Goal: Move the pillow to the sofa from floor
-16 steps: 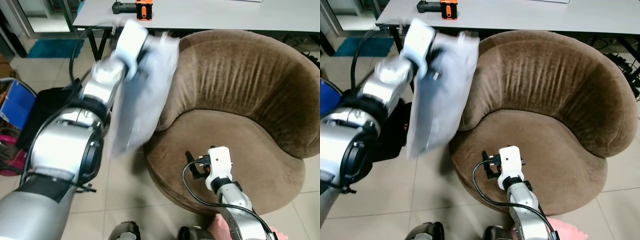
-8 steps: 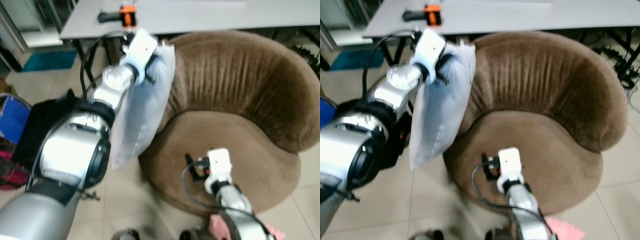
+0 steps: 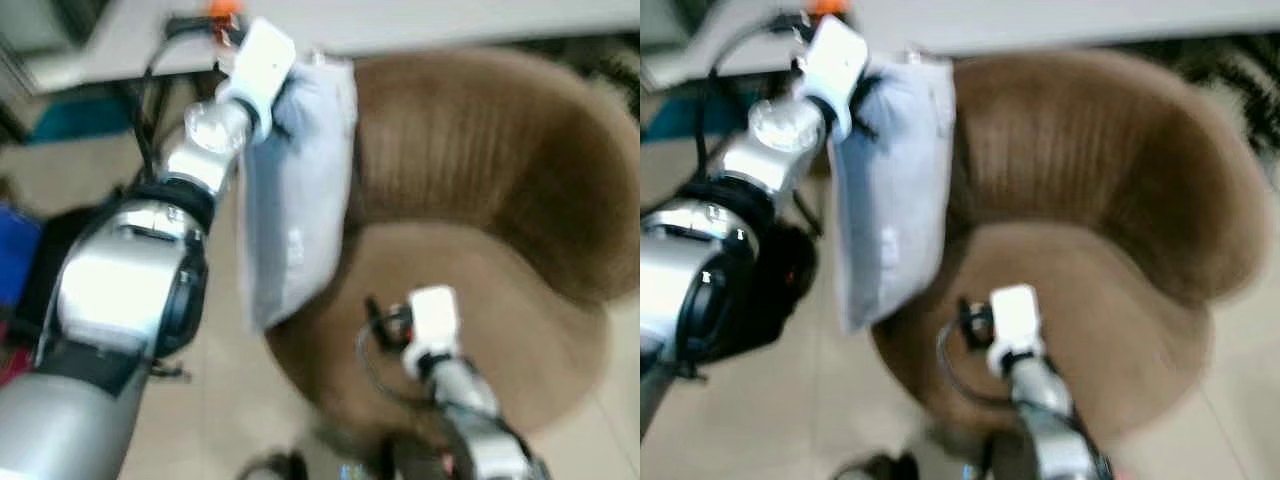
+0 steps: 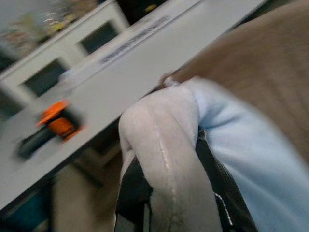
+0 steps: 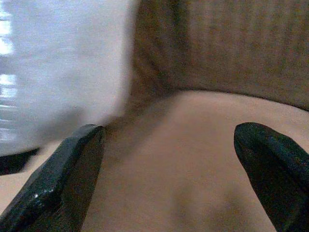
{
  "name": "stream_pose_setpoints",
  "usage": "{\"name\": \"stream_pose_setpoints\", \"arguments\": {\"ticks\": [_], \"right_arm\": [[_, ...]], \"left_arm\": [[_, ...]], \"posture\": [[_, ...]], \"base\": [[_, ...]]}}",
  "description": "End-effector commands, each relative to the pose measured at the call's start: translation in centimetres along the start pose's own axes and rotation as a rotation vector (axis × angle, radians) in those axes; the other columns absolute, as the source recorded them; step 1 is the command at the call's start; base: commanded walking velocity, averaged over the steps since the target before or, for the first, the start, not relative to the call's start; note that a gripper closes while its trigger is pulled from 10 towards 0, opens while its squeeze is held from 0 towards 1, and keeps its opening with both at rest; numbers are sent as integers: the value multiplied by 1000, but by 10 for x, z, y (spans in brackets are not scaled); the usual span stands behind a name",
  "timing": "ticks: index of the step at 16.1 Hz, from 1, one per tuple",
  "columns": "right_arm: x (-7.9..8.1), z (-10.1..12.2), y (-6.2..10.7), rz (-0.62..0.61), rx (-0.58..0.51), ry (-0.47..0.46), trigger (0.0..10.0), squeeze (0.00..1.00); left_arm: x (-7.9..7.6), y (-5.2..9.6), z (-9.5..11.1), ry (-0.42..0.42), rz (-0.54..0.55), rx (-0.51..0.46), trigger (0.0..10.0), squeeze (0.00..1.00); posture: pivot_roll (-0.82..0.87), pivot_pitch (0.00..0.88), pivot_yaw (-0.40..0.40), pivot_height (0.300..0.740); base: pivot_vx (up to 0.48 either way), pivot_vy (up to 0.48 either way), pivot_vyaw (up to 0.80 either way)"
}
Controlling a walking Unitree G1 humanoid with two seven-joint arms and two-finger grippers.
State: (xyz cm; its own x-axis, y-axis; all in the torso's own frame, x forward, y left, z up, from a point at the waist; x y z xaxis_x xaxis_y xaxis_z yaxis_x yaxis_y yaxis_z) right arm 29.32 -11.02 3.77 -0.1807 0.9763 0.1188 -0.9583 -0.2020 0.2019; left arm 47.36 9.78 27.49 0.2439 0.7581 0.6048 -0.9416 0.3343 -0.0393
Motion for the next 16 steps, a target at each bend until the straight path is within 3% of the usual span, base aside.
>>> {"name": "stream_pose_setpoints", "arguments": {"ticks": [1,5,6,7,8,16], "right_arm": [[7,-6,4,7,16,-11,10000,0],[11,-8,14,6,22,-23,10000,0],[13,-9,19,2,26,-28,10000,0],[13,-10,20,0,27,-29,10000,0],[14,-11,25,-6,32,-32,10000,0],[7,-22,60,-35,101,-19,10000,0]], "left_arm": [[18,3,-4,-38,46,25,0,0],[25,5,-11,-134,52,93,0,0],[26,7,-20,-148,64,137,0,0],[26,7,-23,-153,68,151,6824,0],[21,10,-37,-152,61,196,10000,0],[8,32,-101,-179,60,394,10000,0]], "posture": [[-237,130,68,740],[-258,149,84,740],[-269,152,86,740],[-272,153,86,740],[-281,157,85,740],[-371,223,45,740]], "base": [[0,0,0],[0,0,0],[0,0,0],[0,0,0],[0,0,0],[0,0,0]]}}
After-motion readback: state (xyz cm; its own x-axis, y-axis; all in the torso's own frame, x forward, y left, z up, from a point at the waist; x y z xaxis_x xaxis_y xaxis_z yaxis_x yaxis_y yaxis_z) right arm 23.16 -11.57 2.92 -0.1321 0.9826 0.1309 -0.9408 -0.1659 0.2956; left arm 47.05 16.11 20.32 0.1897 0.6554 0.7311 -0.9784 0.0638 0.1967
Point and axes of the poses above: a point about 5 cm out from each wrist's last joint towards the gripper, its own y axis pointing back from the gripper into the wrist, its own z axis along the axis of the wrist's last joint, x = y × z, the point moved 5 cm from there along -y, pointing out of the wrist towards the gripper, and after that the axes turned 8 degrees about -y, right-handed, at the moved point
